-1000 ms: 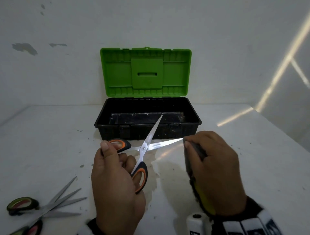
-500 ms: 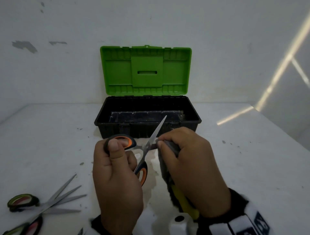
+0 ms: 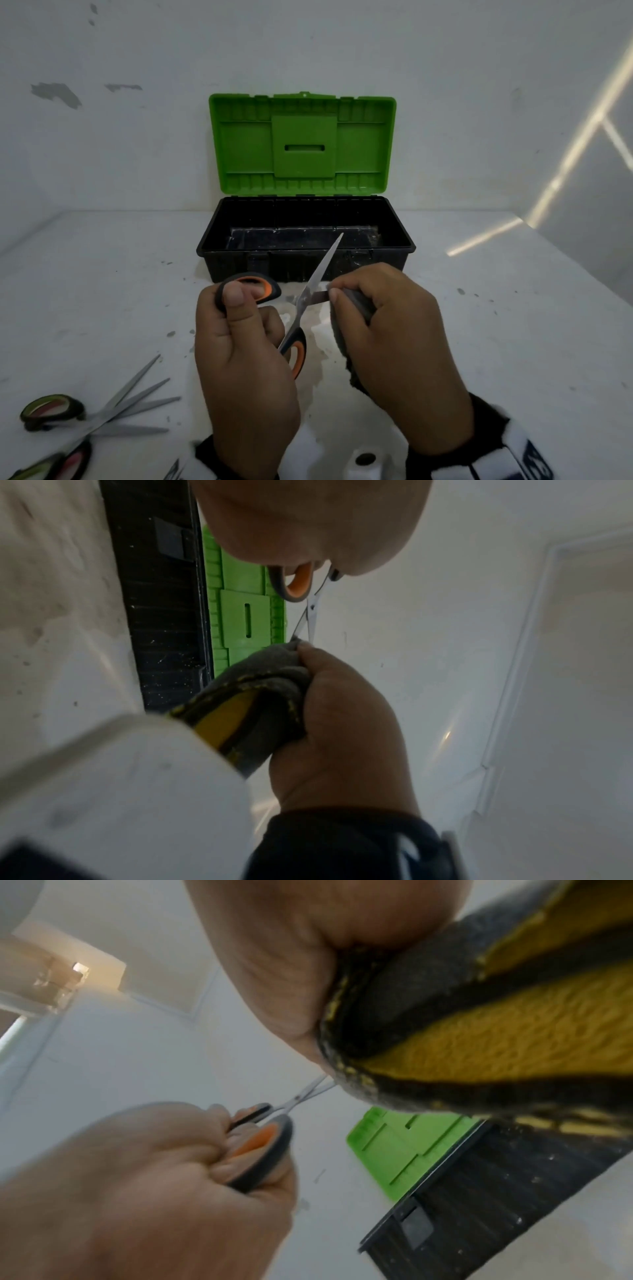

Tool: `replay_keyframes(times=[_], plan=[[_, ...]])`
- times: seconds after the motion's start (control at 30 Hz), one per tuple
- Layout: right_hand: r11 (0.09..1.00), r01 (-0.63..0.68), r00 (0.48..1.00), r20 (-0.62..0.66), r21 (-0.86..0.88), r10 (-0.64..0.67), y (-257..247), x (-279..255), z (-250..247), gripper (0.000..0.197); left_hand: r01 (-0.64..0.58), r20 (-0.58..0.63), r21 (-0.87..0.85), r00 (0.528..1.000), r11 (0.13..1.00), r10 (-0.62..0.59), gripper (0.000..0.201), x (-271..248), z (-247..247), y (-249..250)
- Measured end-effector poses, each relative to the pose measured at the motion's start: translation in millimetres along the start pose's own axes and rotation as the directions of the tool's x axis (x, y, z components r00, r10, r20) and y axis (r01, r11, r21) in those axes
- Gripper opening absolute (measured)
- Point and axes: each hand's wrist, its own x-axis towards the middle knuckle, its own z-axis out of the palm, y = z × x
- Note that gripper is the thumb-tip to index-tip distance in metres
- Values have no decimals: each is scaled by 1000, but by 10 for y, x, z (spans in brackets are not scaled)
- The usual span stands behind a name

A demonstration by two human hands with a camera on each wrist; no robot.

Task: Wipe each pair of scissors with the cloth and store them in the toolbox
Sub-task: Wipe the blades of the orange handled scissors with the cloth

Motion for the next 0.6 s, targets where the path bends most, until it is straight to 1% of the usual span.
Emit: replay_keyframes(times=[0.07,0.13,0.23,0.37,0.43,0.5,0.6], plan=[[1000,21,1000,11,2,-21,-17,-7,-20,7,36,1,-13,999,999,-36,33,6,-5,12],[1000,-10,999,42,-15,10,56,9,-80,8,78,-2,-28,997,997,-78,35,23,-12,34],[999,-37,999,0,-37,37,165,16,-127,10,134,-28,-47,990,990,-135,35,49,3,66],[999,37,998,-54,-31,-39,132,-18,-90,8,204,-57,-104,976,974,-210,38,70,24,112],[999,34,998,-49,-37,-36,179,-22,-119,8,233,-58,-115,969,966,-241,40,82,13,139],[997,-4,1000,-27,-73,2,280,-25,-175,11,246,-57,-129,965,961,-255,37,91,-6,155],[990,-124,992,-9,-65,124,439,-28,-318,14,253,-71,-113,963,961,-262,36,130,-54,155]])
